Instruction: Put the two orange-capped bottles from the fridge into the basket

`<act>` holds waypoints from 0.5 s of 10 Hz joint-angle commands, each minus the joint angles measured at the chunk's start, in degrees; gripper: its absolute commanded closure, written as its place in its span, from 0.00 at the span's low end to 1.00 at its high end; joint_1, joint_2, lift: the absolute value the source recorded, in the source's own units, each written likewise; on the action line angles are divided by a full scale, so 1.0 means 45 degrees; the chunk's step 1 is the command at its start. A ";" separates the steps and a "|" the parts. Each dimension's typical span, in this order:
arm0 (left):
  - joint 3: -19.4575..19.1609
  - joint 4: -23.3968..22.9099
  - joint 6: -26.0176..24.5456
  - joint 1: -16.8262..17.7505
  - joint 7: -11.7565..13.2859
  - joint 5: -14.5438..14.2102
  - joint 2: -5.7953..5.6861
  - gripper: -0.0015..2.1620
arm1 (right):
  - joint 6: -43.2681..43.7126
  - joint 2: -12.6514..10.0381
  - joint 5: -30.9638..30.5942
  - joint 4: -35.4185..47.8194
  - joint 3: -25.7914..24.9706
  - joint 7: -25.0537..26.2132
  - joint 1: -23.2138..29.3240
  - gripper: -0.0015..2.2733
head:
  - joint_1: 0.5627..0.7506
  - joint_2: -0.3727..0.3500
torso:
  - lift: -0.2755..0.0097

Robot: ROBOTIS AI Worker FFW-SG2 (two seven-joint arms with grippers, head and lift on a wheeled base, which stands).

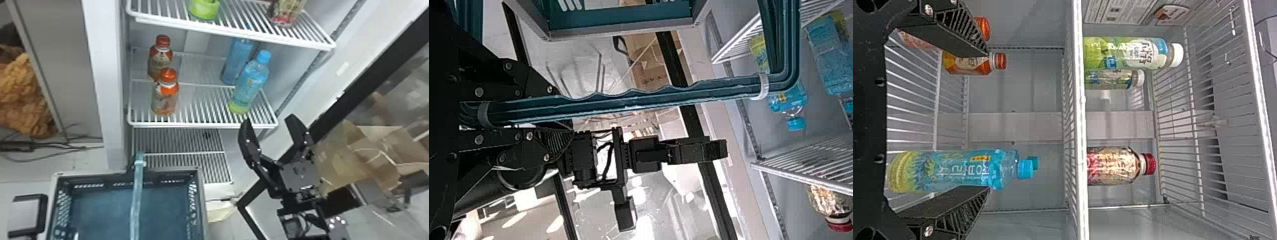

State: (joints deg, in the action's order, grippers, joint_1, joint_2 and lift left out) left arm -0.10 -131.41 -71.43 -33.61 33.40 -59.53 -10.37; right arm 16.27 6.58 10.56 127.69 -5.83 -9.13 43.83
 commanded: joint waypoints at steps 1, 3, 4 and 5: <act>-0.0003 0.0000 0.0000 -0.0031 0.0000 0.0000 0.0000 0.56 | 0.0134 0.0002 0.0040 -0.0110 0.0025 -0.0022 -0.0053 0.05 | 0.70 0.03 | 0.14; -0.0003 0.0000 0.0000 0.0001 0.0000 0.0051 0.0000 0.56 | 0.0134 -0.0017 0.0066 -0.0172 0.0025 -0.0042 -0.0084 0.05 | 0.70 0.03 | 0.14; -0.0003 0.0000 0.0000 0.0001 0.0000 0.0051 0.0000 0.56 | 0.0134 0.0002 0.0117 -0.0266 0.0000 -0.0061 -0.0115 0.05 | 0.70 0.03 | 0.14; -0.0003 0.0000 0.0000 -0.0031 0.0000 0.0025 0.0000 0.56 | 0.0134 0.0002 0.0091 -0.0266 0.0025 -0.0081 -0.0115 0.05 | 0.70 0.03 | 0.14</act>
State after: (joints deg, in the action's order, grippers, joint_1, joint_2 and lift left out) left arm -0.11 -131.41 -71.43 -33.72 33.40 -59.35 -10.37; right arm 16.94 6.59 11.03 126.54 -5.72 -9.48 43.34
